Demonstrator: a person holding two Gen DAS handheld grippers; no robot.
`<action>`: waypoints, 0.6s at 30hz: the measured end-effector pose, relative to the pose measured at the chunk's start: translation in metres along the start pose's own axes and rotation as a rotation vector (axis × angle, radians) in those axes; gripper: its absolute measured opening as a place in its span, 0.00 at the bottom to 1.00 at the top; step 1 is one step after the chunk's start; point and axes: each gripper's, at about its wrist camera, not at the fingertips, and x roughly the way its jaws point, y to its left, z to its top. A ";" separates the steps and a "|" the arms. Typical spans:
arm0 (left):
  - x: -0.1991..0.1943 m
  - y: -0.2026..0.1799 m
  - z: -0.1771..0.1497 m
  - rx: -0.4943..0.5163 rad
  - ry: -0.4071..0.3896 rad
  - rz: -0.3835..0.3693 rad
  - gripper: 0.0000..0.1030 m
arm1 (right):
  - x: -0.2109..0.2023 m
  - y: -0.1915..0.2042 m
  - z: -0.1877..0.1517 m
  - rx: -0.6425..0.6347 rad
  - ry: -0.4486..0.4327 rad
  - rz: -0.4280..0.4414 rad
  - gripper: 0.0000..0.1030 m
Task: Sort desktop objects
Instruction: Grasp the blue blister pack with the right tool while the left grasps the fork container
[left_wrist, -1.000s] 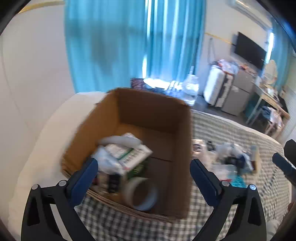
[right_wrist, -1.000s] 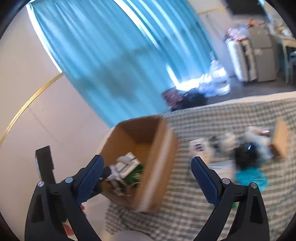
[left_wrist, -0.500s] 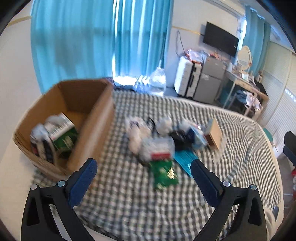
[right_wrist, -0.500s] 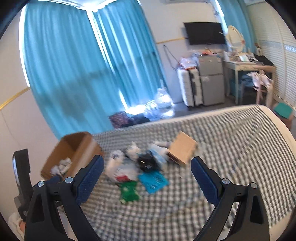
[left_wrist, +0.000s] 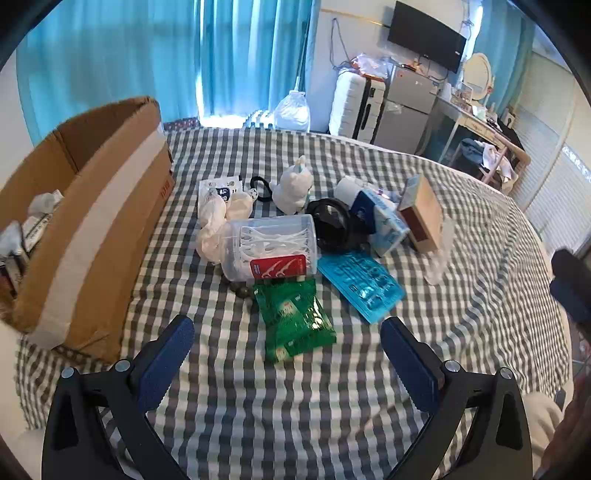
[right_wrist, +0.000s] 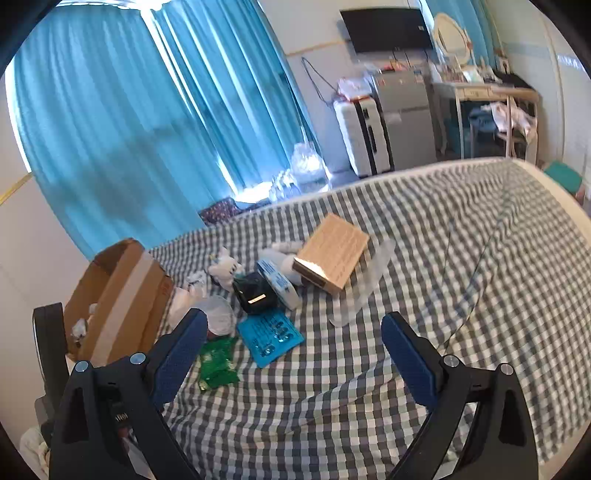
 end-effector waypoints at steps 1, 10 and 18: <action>0.006 0.003 0.002 -0.011 0.002 -0.008 1.00 | 0.006 -0.003 -0.001 0.004 0.010 -0.003 0.93; 0.058 0.022 0.017 -0.094 0.053 -0.031 1.00 | 0.063 -0.014 -0.011 -0.046 0.109 -0.033 0.93; 0.083 0.016 0.029 -0.074 0.072 -0.060 1.00 | 0.121 0.012 -0.023 -0.260 0.235 -0.001 0.93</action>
